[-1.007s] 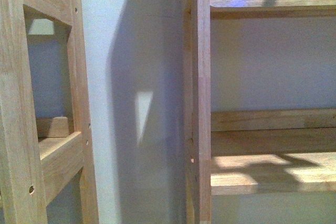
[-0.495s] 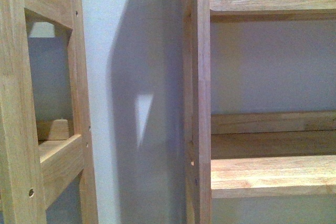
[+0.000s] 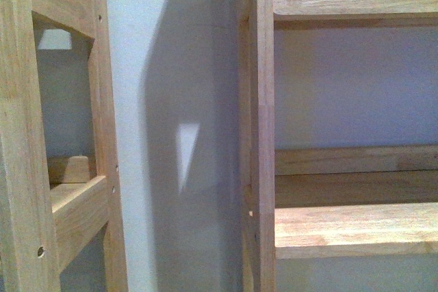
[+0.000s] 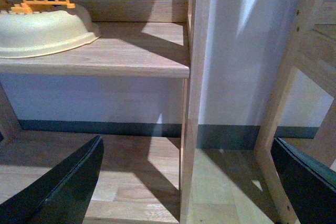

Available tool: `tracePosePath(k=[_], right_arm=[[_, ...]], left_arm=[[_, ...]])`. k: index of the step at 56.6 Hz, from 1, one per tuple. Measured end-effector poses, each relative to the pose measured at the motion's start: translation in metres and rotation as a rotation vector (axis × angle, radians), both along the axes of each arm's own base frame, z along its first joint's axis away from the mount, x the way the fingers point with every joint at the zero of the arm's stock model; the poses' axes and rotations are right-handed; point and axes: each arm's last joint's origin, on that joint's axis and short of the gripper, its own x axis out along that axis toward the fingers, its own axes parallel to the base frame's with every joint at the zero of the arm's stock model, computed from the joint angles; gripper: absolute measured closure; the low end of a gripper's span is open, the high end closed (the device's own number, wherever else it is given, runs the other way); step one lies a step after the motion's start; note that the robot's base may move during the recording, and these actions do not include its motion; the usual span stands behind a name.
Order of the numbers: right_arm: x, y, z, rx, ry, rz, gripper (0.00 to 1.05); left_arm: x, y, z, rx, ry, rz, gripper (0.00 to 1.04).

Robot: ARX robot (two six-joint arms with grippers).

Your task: Put away toys

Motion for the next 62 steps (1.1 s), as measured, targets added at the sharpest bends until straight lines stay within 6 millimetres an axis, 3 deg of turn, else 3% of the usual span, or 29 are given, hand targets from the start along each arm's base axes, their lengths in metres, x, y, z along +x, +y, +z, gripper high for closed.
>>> tracePosePath(k=[7,24,33,51,54,62], right_arm=[[0.002,0.002,-0.017,-0.011,0.071,-0.002,0.07],[0.001,0.002,-0.017,-0.027,0.078,0.009,0.08],[0.000,-0.003,-0.035,-0.207,0.216,0.109,0.31],[0.000,-0.011,-0.082,-0.256,0.235,0.062,0.97],[0.000,-0.011,-0.086,-0.261,0.235,0.061,1.02],[0.000,-0.011,-0.095,-0.260,0.236,0.061,1.01]], left_arm=[[0.000,0.000,0.000,0.000,0.000,0.000,0.06],[0.000,0.000,0.000,0.000,0.000,0.000,0.06],[0.000,0.000,0.000,0.000,0.000,0.000,0.06],[0.000,0.000,0.000,0.000,0.000,0.000,0.06],[0.000,0.000,0.000,0.000,0.000,0.000,0.06],[0.000,0.000,0.000,0.000,0.000,0.000,0.06]])
